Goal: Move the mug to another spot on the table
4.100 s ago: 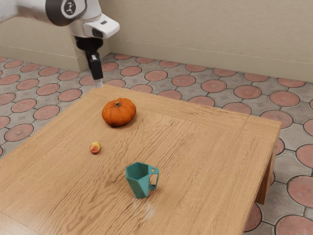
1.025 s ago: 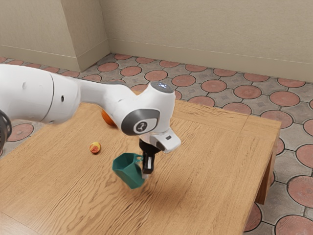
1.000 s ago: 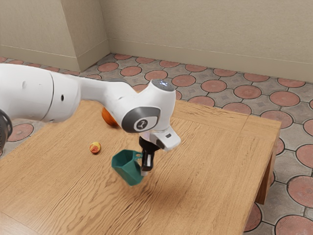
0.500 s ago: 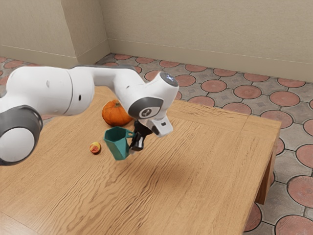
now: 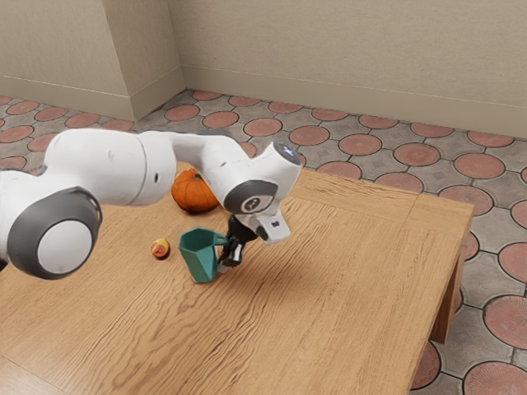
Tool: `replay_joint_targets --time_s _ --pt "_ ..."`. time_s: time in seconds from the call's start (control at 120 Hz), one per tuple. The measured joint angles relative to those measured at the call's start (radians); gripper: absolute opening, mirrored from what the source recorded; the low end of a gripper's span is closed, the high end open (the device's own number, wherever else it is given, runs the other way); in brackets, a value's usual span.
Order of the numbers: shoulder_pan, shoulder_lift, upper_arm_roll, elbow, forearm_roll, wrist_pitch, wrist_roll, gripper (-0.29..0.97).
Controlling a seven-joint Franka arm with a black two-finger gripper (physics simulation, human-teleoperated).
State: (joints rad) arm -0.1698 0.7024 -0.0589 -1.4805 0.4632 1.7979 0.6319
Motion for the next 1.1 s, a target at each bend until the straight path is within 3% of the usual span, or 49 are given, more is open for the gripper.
replay_joint_targets --time_s 0.217,0.433,0.625,0.8,0.95,1.1 --pt "0.000 0.020 -0.001 0.001 0.003 0.003 0.010 -0.05" --pt "0.001 0.020 -0.001 0.001 -0.019 -0.007 0.023 0.33" --pt "0.003 0.008 -0.018 0.009 -0.037 -0.011 0.032 0.53" --pt "0.005 -0.118 -0.026 0.010 -0.186 -0.014 0.038 0.61" --pt "0.029 -0.334 -0.025 -0.114 -0.359 -0.021 0.064 0.65" --pt "0.071 -0.512 -0.022 -0.182 -0.434 -0.050 0.110 0.66"
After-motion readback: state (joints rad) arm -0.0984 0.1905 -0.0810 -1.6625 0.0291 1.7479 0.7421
